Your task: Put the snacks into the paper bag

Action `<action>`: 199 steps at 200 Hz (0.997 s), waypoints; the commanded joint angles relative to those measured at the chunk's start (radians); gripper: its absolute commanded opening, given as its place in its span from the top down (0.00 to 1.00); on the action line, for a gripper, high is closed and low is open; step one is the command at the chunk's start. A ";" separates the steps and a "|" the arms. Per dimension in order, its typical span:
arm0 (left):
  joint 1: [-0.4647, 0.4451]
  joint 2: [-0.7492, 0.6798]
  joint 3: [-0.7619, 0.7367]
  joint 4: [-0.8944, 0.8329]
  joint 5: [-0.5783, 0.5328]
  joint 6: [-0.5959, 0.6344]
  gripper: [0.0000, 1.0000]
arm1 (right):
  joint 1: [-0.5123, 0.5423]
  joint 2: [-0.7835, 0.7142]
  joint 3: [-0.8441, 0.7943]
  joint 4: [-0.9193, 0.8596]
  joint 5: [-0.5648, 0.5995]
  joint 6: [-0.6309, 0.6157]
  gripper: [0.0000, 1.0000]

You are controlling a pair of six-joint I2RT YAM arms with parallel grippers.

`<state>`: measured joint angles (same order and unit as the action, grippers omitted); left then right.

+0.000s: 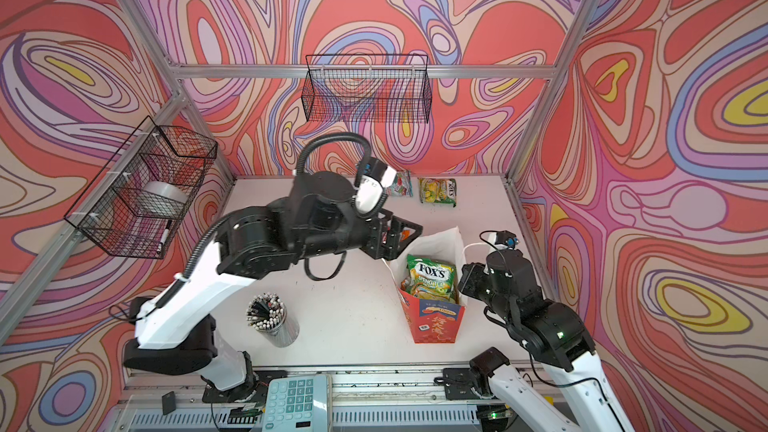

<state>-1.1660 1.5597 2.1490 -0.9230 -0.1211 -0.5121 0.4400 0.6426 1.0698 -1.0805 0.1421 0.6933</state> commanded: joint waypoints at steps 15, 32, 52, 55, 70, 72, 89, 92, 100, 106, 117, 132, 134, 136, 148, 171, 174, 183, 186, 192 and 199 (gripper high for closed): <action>0.000 -0.122 -0.342 0.062 -0.142 -0.019 0.00 | 0.003 0.006 0.007 0.066 0.010 -0.011 1.00; -0.001 -0.142 -0.448 0.109 -0.119 -0.056 0.00 | 0.004 -0.006 -0.005 0.076 0.001 -0.008 1.00; -0.001 -0.115 -0.513 0.131 -0.080 -0.117 0.00 | 0.004 -0.007 -0.005 0.070 0.005 -0.009 1.00; -0.001 -0.109 -0.520 0.135 -0.079 -0.127 0.00 | 0.003 -0.006 -0.003 0.069 0.005 -0.010 1.00; 0.000 -0.074 -0.550 0.162 -0.050 -0.146 0.00 | 0.003 -0.010 -0.003 0.066 -0.002 -0.008 1.00; 0.000 -0.067 -0.549 0.164 -0.047 -0.147 0.00 | 0.004 -0.011 -0.004 0.066 -0.004 -0.007 1.00; 0.000 -0.011 -0.524 0.150 -0.034 -0.164 0.01 | 0.003 -0.024 -0.012 0.065 -0.008 -0.003 1.00; 0.000 -0.004 -0.521 0.148 -0.038 -0.170 0.03 | 0.004 -0.025 -0.013 0.063 -0.007 -0.003 1.00; -0.001 0.017 -0.517 0.141 -0.054 -0.186 0.07 | 0.003 -0.026 -0.013 0.061 -0.007 -0.002 1.00; -0.001 0.031 -0.514 0.137 -0.070 -0.196 0.11 | 0.003 -0.025 -0.013 0.060 -0.011 -0.001 1.00; -0.001 0.060 -0.502 0.116 -0.110 -0.217 0.20 | 0.003 -0.032 -0.017 0.060 -0.017 0.006 1.00; -0.003 0.107 -0.466 0.072 -0.150 -0.240 0.32 | 0.004 -0.046 -0.025 0.062 -0.022 0.011 1.00; -0.003 0.114 -0.462 0.065 -0.155 -0.243 0.34 | 0.003 -0.047 -0.026 0.062 -0.022 0.011 1.00; -0.003 0.120 -0.454 0.059 -0.158 -0.246 0.35 | 0.003 -0.047 -0.026 0.062 -0.024 0.011 1.00; -0.009 0.154 -0.425 0.031 -0.173 -0.249 0.41 | 0.003 -0.045 -0.025 0.063 -0.031 0.005 1.00; -0.037 0.198 -0.392 0.018 -0.205 -0.252 0.58 | 0.004 -0.024 -0.007 0.055 -0.055 -0.001 1.00; -0.041 0.203 -0.387 0.017 -0.203 -0.252 0.61 | 0.003 -0.024 -0.005 0.053 -0.053 -0.001 1.00; -0.048 0.216 -0.363 0.003 -0.201 -0.254 0.74 | 0.004 -0.027 0.003 0.050 -0.048 -0.007 1.00; -0.050 0.219 -0.354 -0.003 -0.202 -0.255 0.78 | 0.003 -0.028 0.006 0.048 -0.046 -0.009 1.00; -0.052 0.220 -0.343 -0.009 -0.200 -0.256 0.82 | 0.003 -0.027 0.012 0.047 -0.039 -0.011 1.00; -0.054 0.216 -0.339 -0.007 -0.195 -0.255 0.87 | 0.005 -0.025 0.025 0.044 -0.035 -0.015 1.00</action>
<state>-1.2045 1.7664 1.7592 -0.8696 -0.2932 -0.7464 0.4400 0.6186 1.0489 -1.0546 0.1081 0.6945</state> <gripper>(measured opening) 0.254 0.047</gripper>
